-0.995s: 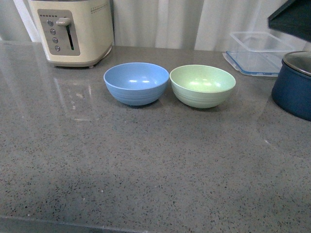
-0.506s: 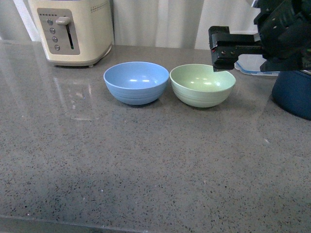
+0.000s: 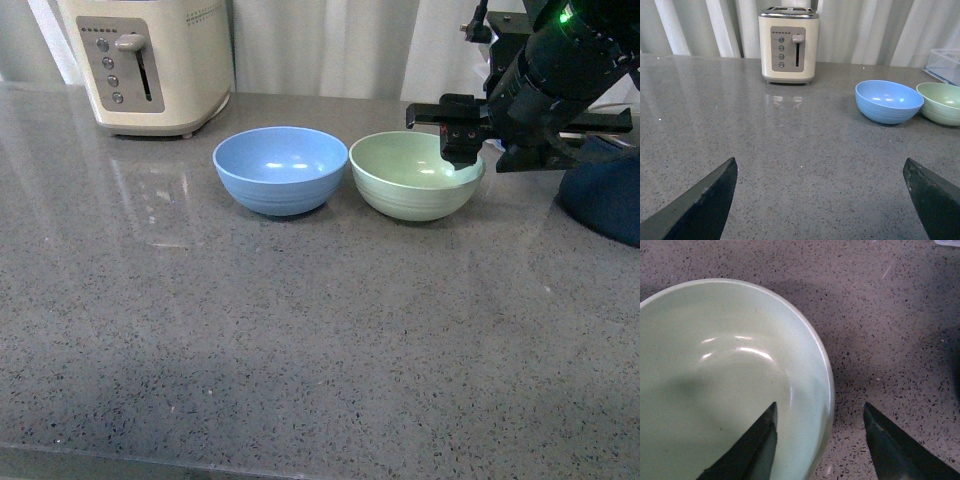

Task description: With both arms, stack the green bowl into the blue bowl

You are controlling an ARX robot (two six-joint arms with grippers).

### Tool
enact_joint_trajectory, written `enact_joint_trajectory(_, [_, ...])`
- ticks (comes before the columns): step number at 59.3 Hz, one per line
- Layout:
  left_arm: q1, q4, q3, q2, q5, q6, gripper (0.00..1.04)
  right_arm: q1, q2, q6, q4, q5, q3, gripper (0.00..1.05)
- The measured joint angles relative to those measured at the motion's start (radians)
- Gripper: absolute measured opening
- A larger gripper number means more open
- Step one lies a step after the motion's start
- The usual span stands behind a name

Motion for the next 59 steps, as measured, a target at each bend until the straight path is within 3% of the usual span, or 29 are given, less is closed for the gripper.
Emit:
enact_joint_trajectory(19, [0.0, 0.0, 0.0, 0.0, 0.0, 0.0, 0.98, -0.011, 0.042, 0.012, -0.017, 0.026, 0.043, 0.01])
enact_joint_trajectory(59, [0.0, 0.0, 0.0, 0.0, 0.0, 0.0, 0.98, -0.026, -0.089, -0.013, -0.06, -0.016, 0.178, 0.01])
